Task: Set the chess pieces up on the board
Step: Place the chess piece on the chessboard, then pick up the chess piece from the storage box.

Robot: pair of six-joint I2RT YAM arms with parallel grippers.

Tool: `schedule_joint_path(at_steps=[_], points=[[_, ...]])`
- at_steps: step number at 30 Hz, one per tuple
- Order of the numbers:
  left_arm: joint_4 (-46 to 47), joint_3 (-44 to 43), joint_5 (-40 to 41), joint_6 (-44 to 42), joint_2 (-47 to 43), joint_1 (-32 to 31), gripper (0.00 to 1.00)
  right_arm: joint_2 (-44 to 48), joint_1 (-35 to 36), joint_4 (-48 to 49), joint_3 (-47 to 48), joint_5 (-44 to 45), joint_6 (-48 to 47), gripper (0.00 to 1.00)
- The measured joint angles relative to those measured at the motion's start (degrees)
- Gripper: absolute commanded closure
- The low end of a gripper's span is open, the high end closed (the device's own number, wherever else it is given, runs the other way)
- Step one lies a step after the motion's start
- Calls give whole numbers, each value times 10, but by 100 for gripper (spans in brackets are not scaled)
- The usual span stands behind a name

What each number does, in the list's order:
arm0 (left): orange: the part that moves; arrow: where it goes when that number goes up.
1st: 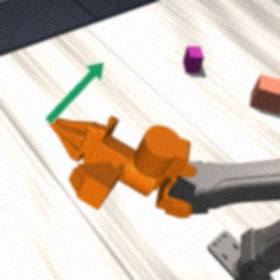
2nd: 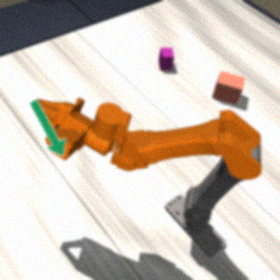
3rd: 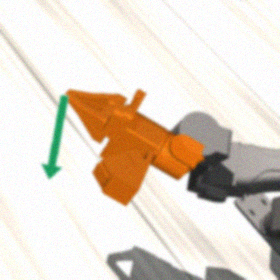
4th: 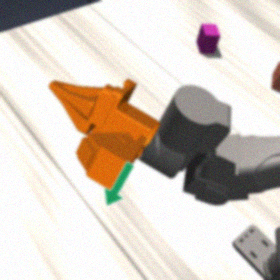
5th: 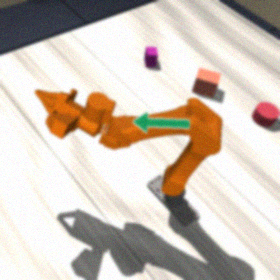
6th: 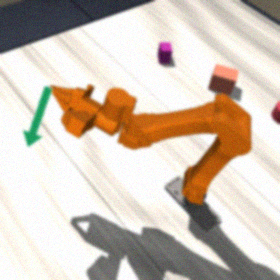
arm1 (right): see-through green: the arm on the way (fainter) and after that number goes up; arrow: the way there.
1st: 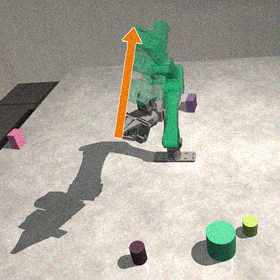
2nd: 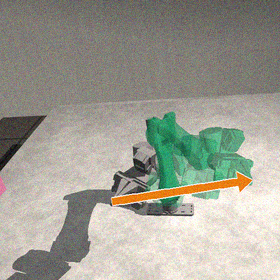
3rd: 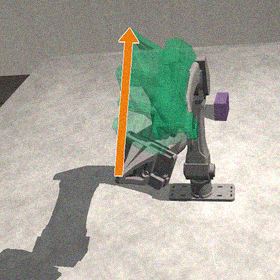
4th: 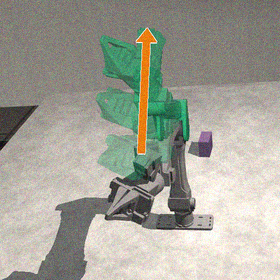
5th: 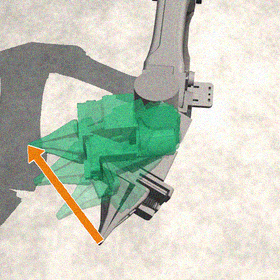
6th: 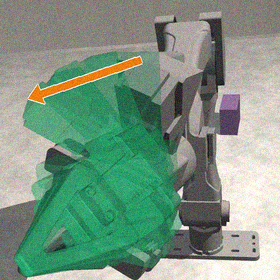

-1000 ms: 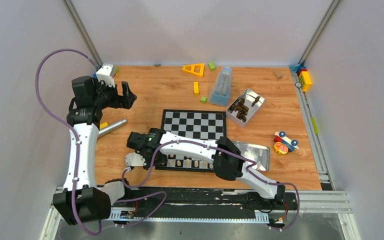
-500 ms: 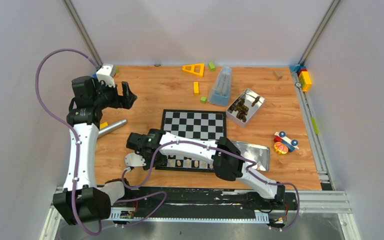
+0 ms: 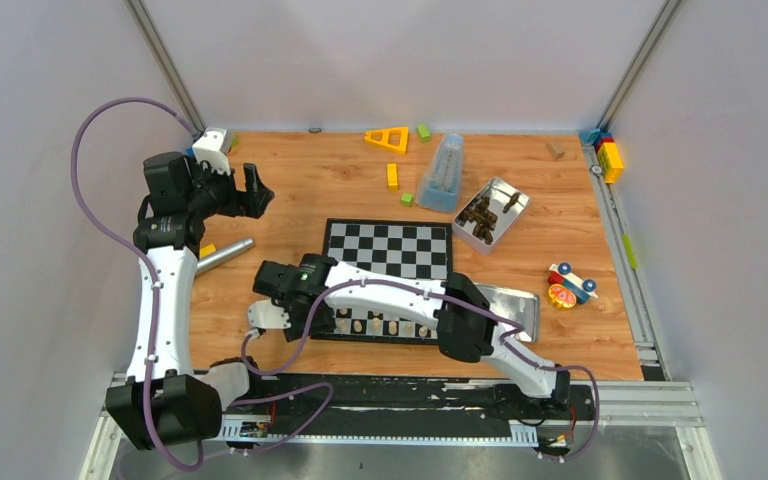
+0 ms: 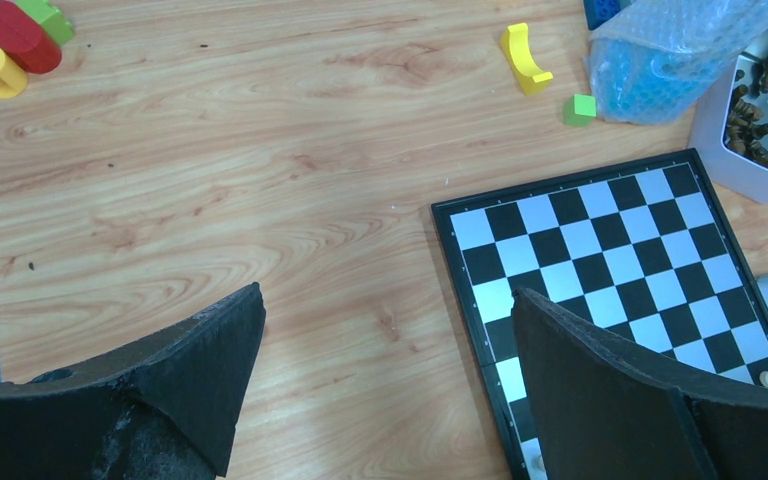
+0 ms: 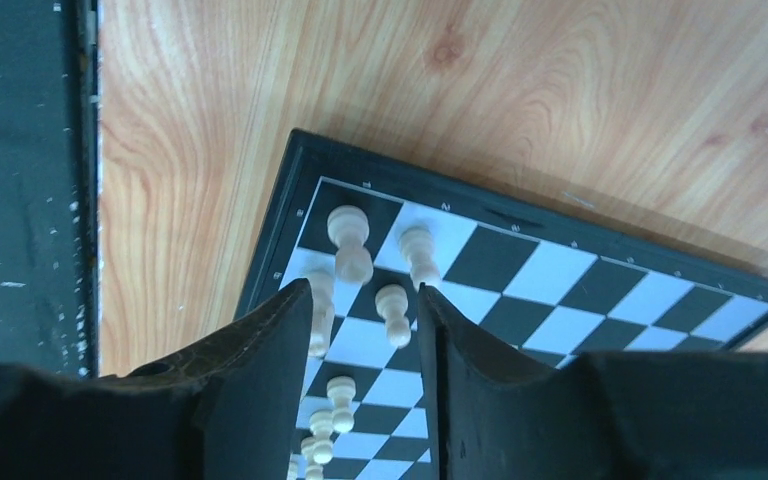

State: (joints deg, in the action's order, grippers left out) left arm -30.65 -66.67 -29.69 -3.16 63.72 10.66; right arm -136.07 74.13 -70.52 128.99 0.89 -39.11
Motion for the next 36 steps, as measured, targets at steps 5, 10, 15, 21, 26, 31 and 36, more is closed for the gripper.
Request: schedule_joint_path(at_steps=[5, 10, 15, 21, 26, 31, 36], points=[[0, 0, -1, -2, 0, 0, 0, 61, -6, 0, -20, -19, 17, 53], [2, 2, -15, -10, -3, 0, 0, 163, -35, 14, -85, -64, 42, 52], [18, 31, -63, -22, -31, 1, 0, 299, -120, 37, -222, -120, 68, 52], [35, 62, -140, -31, -51, 2, 0, 441, -281, 59, -397, -175, 106, 52], [34, 77, -179, -49, -50, 2, 0, 552, -434, 63, -568, -201, 122, 54], [27, 85, -195, -77, -55, 2, 0, 619, -565, 59, -710, -219, 121, 55], [22, 89, -207, -92, -69, 2, 0, 621, -649, 57, -784, -217, 115, 56]])
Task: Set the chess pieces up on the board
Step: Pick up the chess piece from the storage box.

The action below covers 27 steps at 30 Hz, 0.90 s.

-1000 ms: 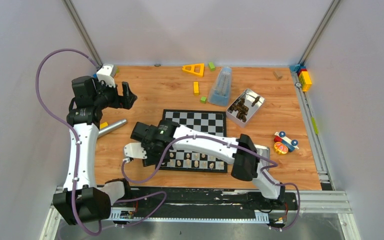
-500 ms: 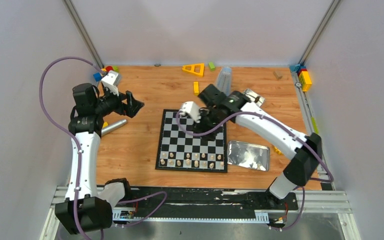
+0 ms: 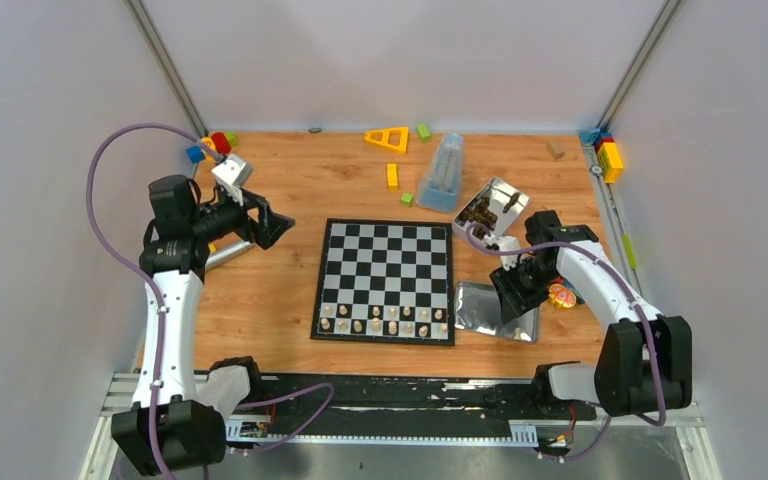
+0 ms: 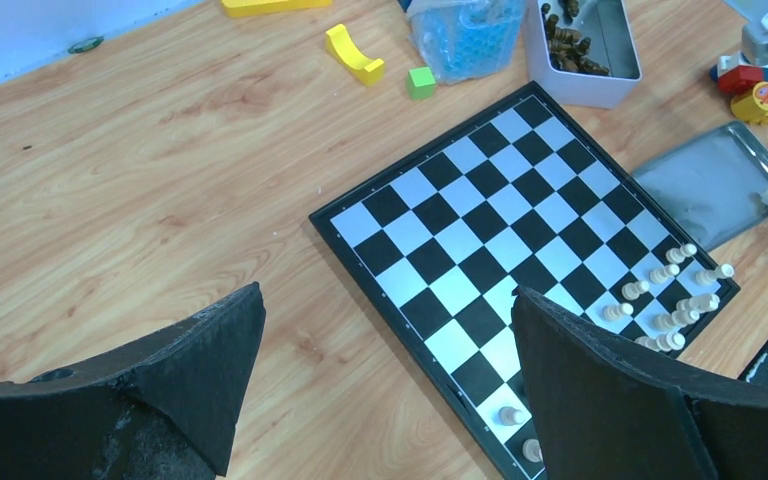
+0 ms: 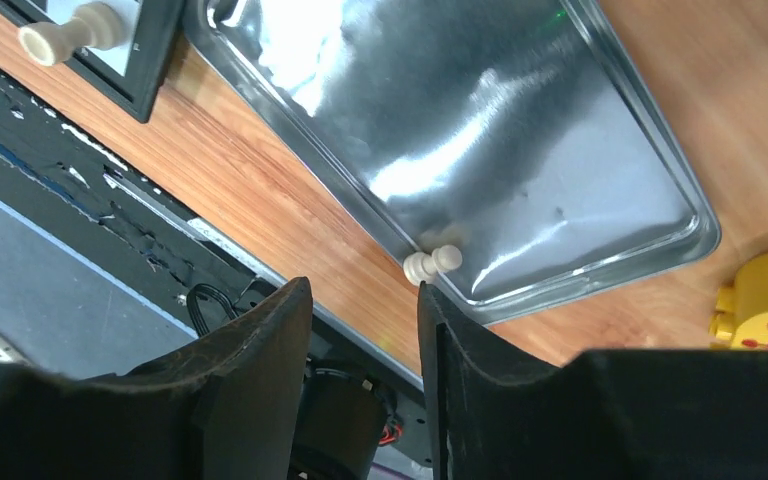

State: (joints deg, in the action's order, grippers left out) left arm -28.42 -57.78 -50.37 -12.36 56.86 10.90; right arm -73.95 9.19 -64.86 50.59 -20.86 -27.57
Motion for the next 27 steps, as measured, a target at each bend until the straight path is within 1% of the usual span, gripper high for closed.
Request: schedule_joint_path(at_steps=[3, 6, 11, 14, 21, 27], points=[[0, 2, -3, -3, -2, 0, 0, -15, -35, -5, -3, -1, -5, 56], [-1, 8, -4, -5, -2, 0, 0, -39, -52, -4, -4, 4, -10, 57], [-1, 14, -4, -6, -2, 0, 0, -96, -56, -3, -5, 9, -12, 57], [-1, 14, -4, -6, -2, 0, 0, -114, -56, 0, -8, 18, -12, 57], [-1, 14, -4, -7, -1, 0, 0, -141, -56, 18, -18, 45, -15, 57], [-1, 14, -5, -7, -1, 0, 0, -153, -56, 30, -27, 58, -15, 61]])
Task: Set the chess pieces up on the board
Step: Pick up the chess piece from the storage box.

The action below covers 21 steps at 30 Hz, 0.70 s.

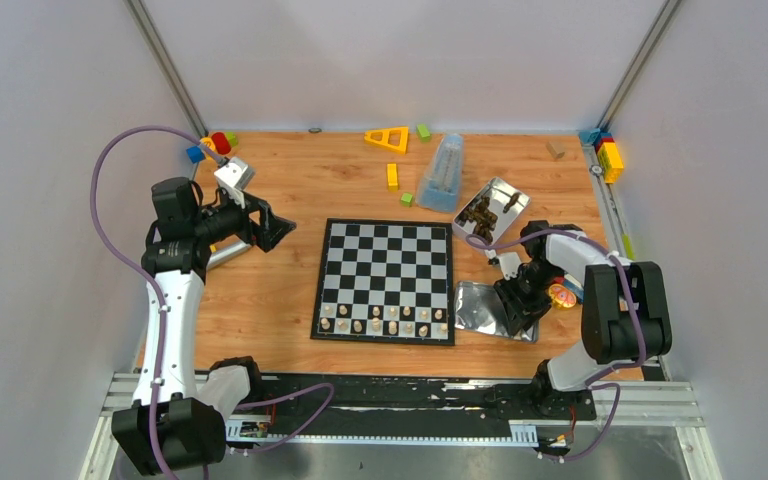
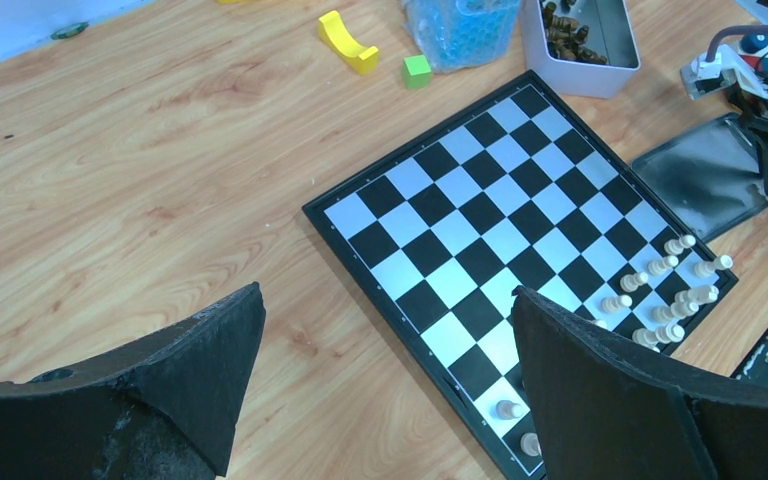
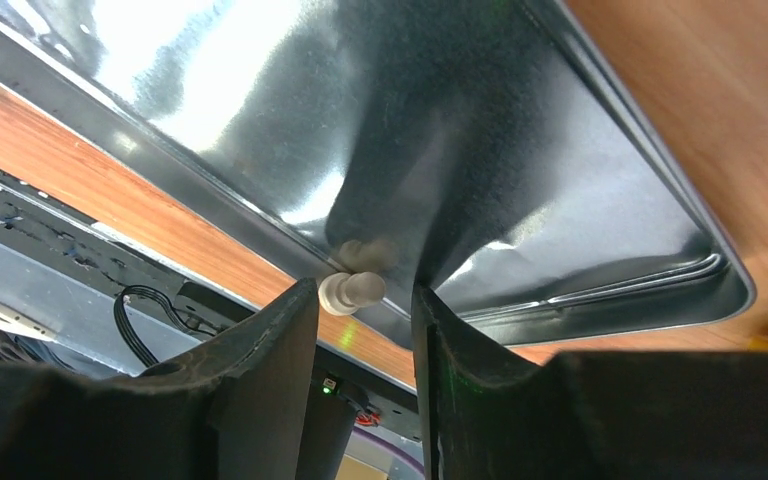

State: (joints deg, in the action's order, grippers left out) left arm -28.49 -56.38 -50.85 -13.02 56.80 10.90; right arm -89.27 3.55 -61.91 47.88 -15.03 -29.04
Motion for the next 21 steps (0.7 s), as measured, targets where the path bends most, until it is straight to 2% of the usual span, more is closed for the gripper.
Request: schedule_joint_path(at_steps=[12, 21], points=[[0, 0, -1, 0, 0, 0, 0, -7, 0, 4, -2, 5, 2, 73], [0, 0, -1, -2, 0, 0, 0, -7, 0, 3, -1, 4, 5, 89]])
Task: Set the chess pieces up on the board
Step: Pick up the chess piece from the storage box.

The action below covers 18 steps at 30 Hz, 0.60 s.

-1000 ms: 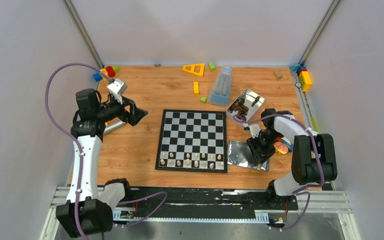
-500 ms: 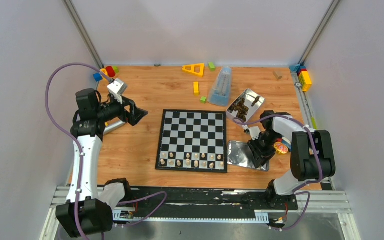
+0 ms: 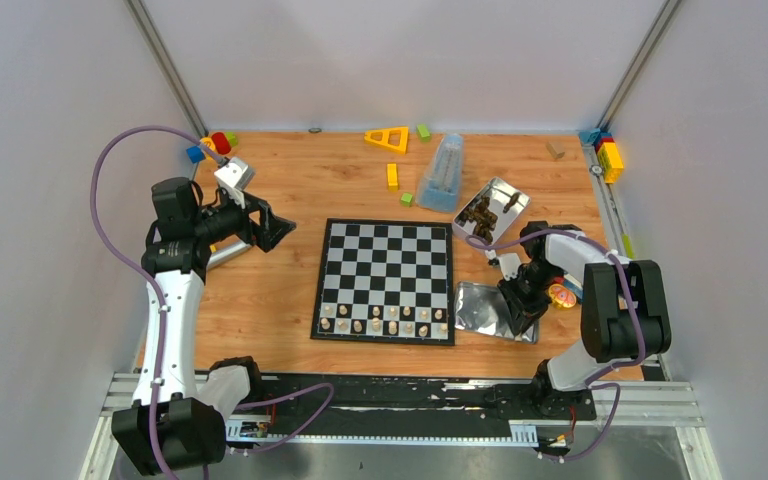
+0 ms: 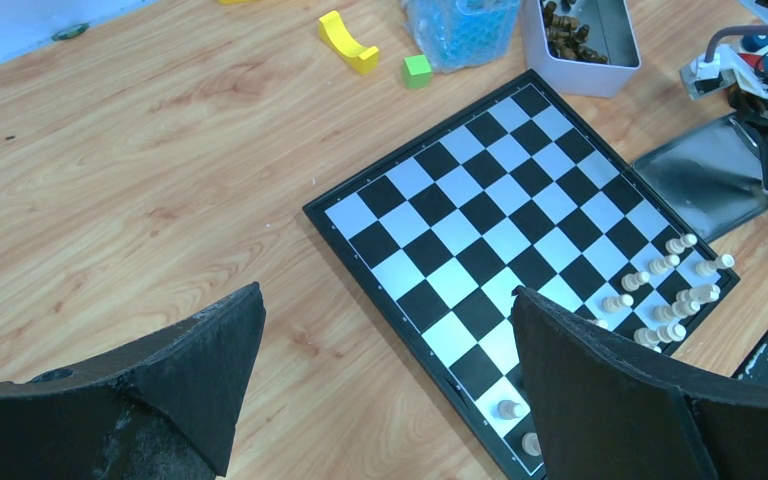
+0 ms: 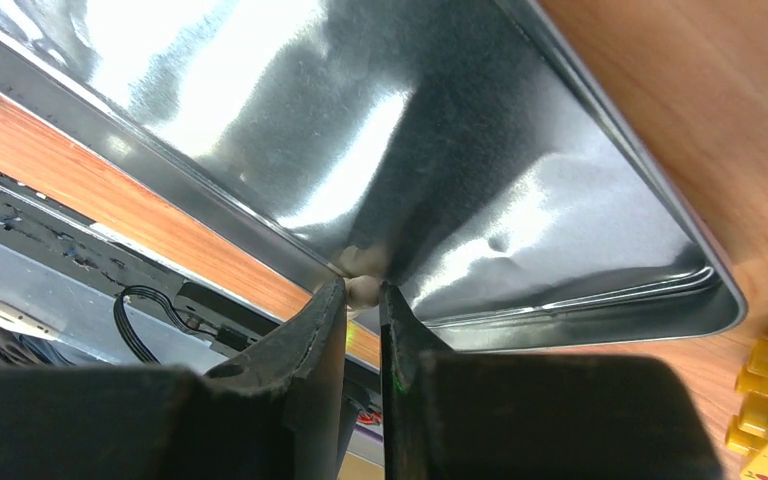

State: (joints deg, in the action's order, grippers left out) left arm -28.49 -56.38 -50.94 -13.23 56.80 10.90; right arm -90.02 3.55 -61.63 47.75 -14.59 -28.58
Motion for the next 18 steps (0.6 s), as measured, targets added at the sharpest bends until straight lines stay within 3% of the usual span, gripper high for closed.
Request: schedule_joint_path(at_steps=[6, 18], points=[[0, 0, 0, -2, 0, 0, 0, 0, 0, -11, 19, -1, 0, 97], [0, 0, 0, -6, 0, 0, 0, 32, 5, -20, 87, -42, -8, 100]])
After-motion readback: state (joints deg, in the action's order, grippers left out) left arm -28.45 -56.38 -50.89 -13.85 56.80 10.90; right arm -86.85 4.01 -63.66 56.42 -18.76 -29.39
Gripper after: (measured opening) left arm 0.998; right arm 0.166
